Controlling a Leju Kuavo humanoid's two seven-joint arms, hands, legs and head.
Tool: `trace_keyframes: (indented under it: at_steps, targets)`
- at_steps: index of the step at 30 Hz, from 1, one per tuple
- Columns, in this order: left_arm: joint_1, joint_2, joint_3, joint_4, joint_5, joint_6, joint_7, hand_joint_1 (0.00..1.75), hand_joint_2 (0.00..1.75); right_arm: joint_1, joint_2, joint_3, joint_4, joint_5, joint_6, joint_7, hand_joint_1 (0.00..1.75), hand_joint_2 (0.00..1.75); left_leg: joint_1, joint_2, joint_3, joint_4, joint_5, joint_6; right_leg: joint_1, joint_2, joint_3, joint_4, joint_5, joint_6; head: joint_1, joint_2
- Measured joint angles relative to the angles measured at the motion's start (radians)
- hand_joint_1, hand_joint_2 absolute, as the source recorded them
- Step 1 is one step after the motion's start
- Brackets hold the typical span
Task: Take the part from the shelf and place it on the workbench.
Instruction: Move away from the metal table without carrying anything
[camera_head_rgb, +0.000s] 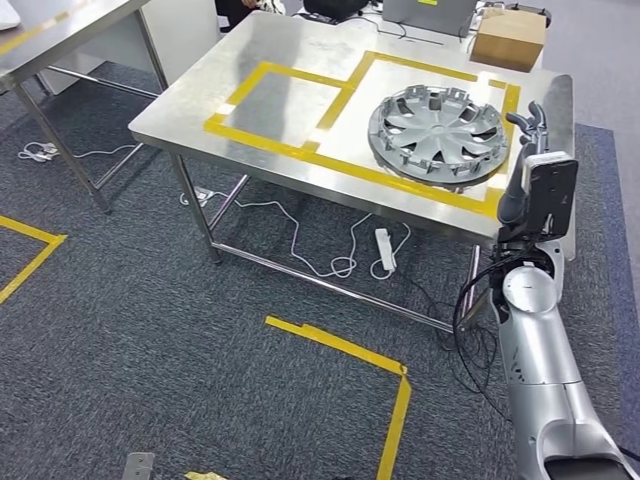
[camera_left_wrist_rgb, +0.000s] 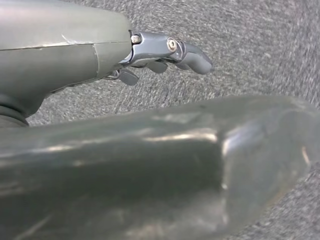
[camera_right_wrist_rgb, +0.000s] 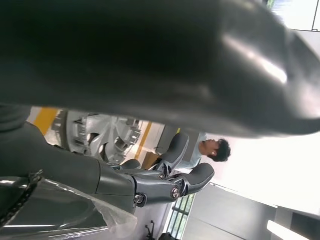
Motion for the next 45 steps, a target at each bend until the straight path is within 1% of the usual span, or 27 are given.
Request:
trace_keyframes:
  at_steps: [1, 2, 5, 6, 7, 9, 11, 12, 14, 15, 16, 17, 18, 20, 22, 25, 26, 28, 30, 31, 32, 33, 35, 37, 40, 42, 45]
  targets:
    - [0.001, 0.000, 0.000, 0.000, -0.003, 0.001, -0.005, 0.00, 0.00, 0.002, 0.000, 0.000, 0.000, 0.000, 0.000, 0.000, 0.00, 0.00, -0.001, 0.000, -0.010, 0.001, 0.007, -0.001, 0.000, 0.000, 0.002, 0.021, -0.001, 0.001, 0.000, 0.000]
    - [0.002, -0.001, 0.000, 0.000, -0.006, 0.001, -0.009, 0.00, 0.00, 0.003, 0.000, 0.000, 0.000, 0.000, 0.000, 0.000, 0.00, 0.00, -0.001, 0.000, -0.019, 0.001, 0.014, -0.003, 0.000, 0.000, 0.026, 0.000, 0.016, 0.000, 0.000, 0.000]
    - [0.001, -0.001, 0.000, 0.000, -0.009, 0.006, -0.013, 0.00, 0.00, -0.001, 0.000, -0.001, 0.000, -0.001, 0.003, 0.004, 0.00, 0.00, -0.002, 0.000, -0.034, 0.006, 0.028, -0.011, 0.002, -0.001, 0.174, -0.215, 0.073, -0.010, 0.000, 0.000]
    - [0.001, -0.001, 0.000, 0.000, -0.009, 0.008, -0.014, 0.00, 0.00, -0.003, -0.001, -0.001, 0.000, -0.002, 0.007, 0.008, 0.00, 0.00, -0.003, 0.000, -0.037, 0.007, 0.032, -0.016, 0.003, -0.001, 0.206, -0.266, 0.078, -0.015, 0.000, 0.000]
    - [0.001, -0.002, 0.000, 0.000, -0.010, 0.010, -0.015, 0.00, 0.00, -0.004, -0.003, -0.001, 0.000, -0.004, 0.014, 0.012, 0.00, 0.00, -0.004, 0.000, -0.040, 0.009, 0.037, -0.022, 0.005, -0.001, 0.221, -0.290, 0.077, -0.020, 0.000, 0.000]
    - [0.002, -0.001, 0.000, 0.000, -0.010, 0.012, -0.016, 0.00, 0.00, -0.004, -0.009, -0.001, 0.001, -0.011, 0.031, 0.018, 0.00, 0.00, -0.005, 0.000, -0.045, 0.008, 0.048, -0.034, 0.006, 0.000, 0.219, -0.296, 0.086, -0.033, 0.002, 0.000]
    - [0.002, -0.001, 0.000, 0.000, -0.010, 0.014, -0.018, 0.00, 0.00, -0.005, -0.013, -0.001, 0.001, -0.018, 0.045, 0.019, 0.00, 0.00, -0.004, -0.001, -0.058, 0.032, 0.028, -0.046, 0.002, -0.002, 0.213, -0.301, 0.097, -0.048, 0.000, 0.000]
    - [0.003, 0.000, 0.000, 0.000, -0.010, 0.015, -0.019, 0.00, 0.00, -0.004, -0.014, -0.001, 0.002, -0.021, 0.049, 0.019, 0.00, 0.00, -0.002, -0.002, -0.075, 0.072, -0.002, -0.052, 0.000, -0.003, 0.209, -0.303, 0.103, -0.055, -0.002, 0.000]
    - [0.004, 0.000, 0.000, 0.000, -0.010, 0.017, -0.020, 0.00, 0.00, -0.003, -0.016, -0.001, 0.003, -0.024, 0.055, 0.018, 0.00, 0.00, 0.003, -0.003, -0.127, 0.208, -0.079, -0.063, 0.000, -0.004, 0.197, -0.302, 0.112, -0.062, -0.005, 0.000]
    - [0.006, 0.000, 0.000, 0.000, -0.010, 0.017, -0.020, 0.00, 0.00, -0.001, -0.017, -0.001, 0.004, -0.025, 0.057, 0.018, 0.00, 0.00, 0.005, -0.003, -0.149, 0.270, -0.106, -0.067, 0.001, -0.004, 0.190, -0.301, 0.116, -0.063, -0.004, 0.000]
    - [0.007, -0.001, 0.000, 0.000, -0.010, 0.018, -0.020, 0.00, 0.00, 0.000, -0.019, -0.001, 0.005, -0.025, 0.058, 0.018, 0.00, 0.00, 0.006, -0.003, -0.157, 0.305, -0.114, -0.069, 0.001, -0.003, 0.184, -0.300, 0.119, -0.062, -0.005, 0.000]
    - [0.008, -0.001, 0.000, 0.000, -0.010, 0.018, -0.021, 0.00, 0.00, 0.001, -0.020, -0.001, 0.006, -0.025, 0.058, 0.018, 0.00, 0.00, 0.007, -0.003, -0.145, 0.298, -0.102, -0.068, 0.002, -0.001, 0.179, -0.298, 0.122, -0.061, -0.005, 0.000]
    - [0.009, -0.001, 0.000, 0.000, -0.010, 0.019, -0.021, 0.00, 0.00, 0.002, -0.020, -0.001, 0.006, -0.025, 0.058, 0.018, 0.00, 0.00, 0.007, -0.003, -0.114, 0.251, -0.075, -0.066, 0.002, 0.000, 0.175, -0.296, 0.124, -0.060, -0.005, 0.000]
    - [0.008, 0.000, 0.000, 0.000, -0.010, 0.020, -0.022, 0.00, 0.00, 0.002, -0.022, -0.001, 0.006, -0.025, 0.058, 0.018, 0.00, 0.00, 0.005, -0.003, -0.027, 0.105, -0.025, -0.054, 0.004, 0.001, 0.171, -0.293, 0.127, -0.057, -0.004, 0.000]
    - [0.007, 0.001, 0.000, 0.000, -0.010, 0.021, -0.022, 0.00, 0.00, 0.002, -0.023, -0.002, 0.006, -0.025, 0.058, 0.018, 0.00, 0.00, 0.001, -0.004, 0.020, 0.019, -0.011, -0.041, 0.005, 0.001, 0.166, -0.290, 0.129, -0.049, -0.004, 0.000]
    - [0.007, 0.000, 0.000, 0.000, -0.010, 0.023, -0.023, 0.00, 0.00, 0.005, -0.026, -0.002, 0.005, -0.025, 0.058, 0.017, 0.00, 0.00, 0.001, -0.003, 0.020, 0.000, -0.009, -0.026, 0.007, 0.000, 0.159, -0.290, 0.131, -0.032, -0.004, 0.000]
    - [0.007, 0.000, 0.000, 0.000, -0.010, 0.023, -0.024, 0.00, 0.00, 0.005, -0.028, -0.003, 0.005, -0.025, 0.058, 0.017, 0.00, 0.00, 0.003, -0.002, 0.019, -0.005, -0.004, -0.020, 0.007, 0.000, 0.151, -0.278, 0.121, -0.027, -0.002, 0.000]
    - [0.006, -0.001, 0.000, 0.000, -0.010, 0.025, -0.024, 0.00, 0.00, 0.006, -0.033, -0.005, 0.005, -0.027, 0.057, 0.016, 0.00, 0.00, 0.007, -0.001, 0.017, -0.012, 0.004, -0.011, 0.004, 0.001, 0.106, -0.188, 0.067, -0.019, 0.001, 0.000]
    - [0.007, -0.001, 0.000, 0.000, -0.010, 0.026, -0.025, 0.00, 0.00, 0.012, -0.037, -0.006, 0.005, -0.027, 0.056, 0.014, 0.00, 0.00, 0.007, -0.001, 0.011, -0.011, 0.005, -0.007, 0.002, 0.001, 0.040, -0.048, 0.006, -0.012, 0.003, 0.000]
    - [0.008, -0.002, 0.000, 0.000, -0.010, 0.026, -0.025, 0.00, 0.00, 0.017, -0.038, -0.006, 0.006, -0.025, 0.055, 0.011, 0.00, 0.00, 0.007, -0.001, 0.009, -0.010, 0.006, -0.007, 0.000, 0.001, 0.020, -0.005, -0.004, -0.009, 0.002, 0.000]
    - [0.009, -0.002, 0.000, 0.000, -0.010, 0.026, -0.025, 0.00, 0.00, 0.022, -0.039, -0.006, 0.005, -0.021, 0.052, 0.008, 0.00, 0.00, 0.007, -0.001, 0.008, -0.008, 0.005, -0.007, -0.001, 0.001, 0.017, 0.000, 0.006, -0.007, 0.003, 0.000]
    - [0.009, -0.002, 0.000, 0.000, -0.010, 0.026, -0.025, 0.00, 0.00, 0.024, -0.040, -0.006, 0.005, -0.013, 0.047, 0.004, 0.00, 0.00, 0.007, -0.002, 0.008, -0.005, 0.005, -0.008, -0.002, 0.001, 0.036, -0.037, 0.034, -0.006, 0.003, 0.000]
    - [0.009, -0.003, 0.000, 0.000, -0.010, 0.026, -0.025, 0.00, 0.00, 0.026, -0.042, -0.005, 0.001, 0.005, 0.040, -0.001, 0.00, 0.00, 0.007, -0.006, 0.006, 0.002, 0.000, -0.015, -0.006, 0.011, 0.109, -0.178, 0.099, -0.004, 0.002, 0.000]
    - [0.007, -0.003, 0.000, 0.000, -0.010, 0.026, -0.026, 0.00, 0.00, 0.029, -0.046, -0.004, -0.002, 0.017, 0.039, -0.002, 0.00, 0.00, 0.004, -0.010, -0.002, 0.012, -0.001, -0.026, -0.007, 0.027, 0.156, -0.268, 0.122, -0.009, 0.002, 0.000]
    - [0.007, -0.003, 0.000, 0.000, -0.010, 0.026, -0.027, 0.00, 0.00, 0.036, -0.051, -0.004, -0.003, 0.025, 0.042, -0.002, 0.00, 0.00, 0.005, -0.018, -0.012, 0.018, 0.001, -0.040, -0.006, 0.024, 0.159, -0.276, 0.119, -0.024, 0.002, 0.000]
    - [0.007, -0.002, 0.000, 0.000, -0.010, 0.026, -0.027, 0.00, 0.00, 0.036, -0.051, -0.004, -0.006, 0.026, 0.042, -0.003, 0.00, 0.00, 0.006, -0.019, -0.027, 0.054, -0.027, -0.050, -0.010, 0.012, 0.161, -0.278, 0.121, -0.038, -0.001, 0.000]
    - [0.008, -0.002, 0.000, 0.000, -0.010, 0.026, -0.028, 0.00, 0.00, 0.036, -0.051, -0.004, -0.008, 0.027, 0.042, -0.003, 0.00, 0.00, 0.010, -0.016, -0.111, 0.242, -0.120, -0.062, -0.010, -0.008, 0.162, -0.280, 0.120, -0.050, -0.004, 0.000]
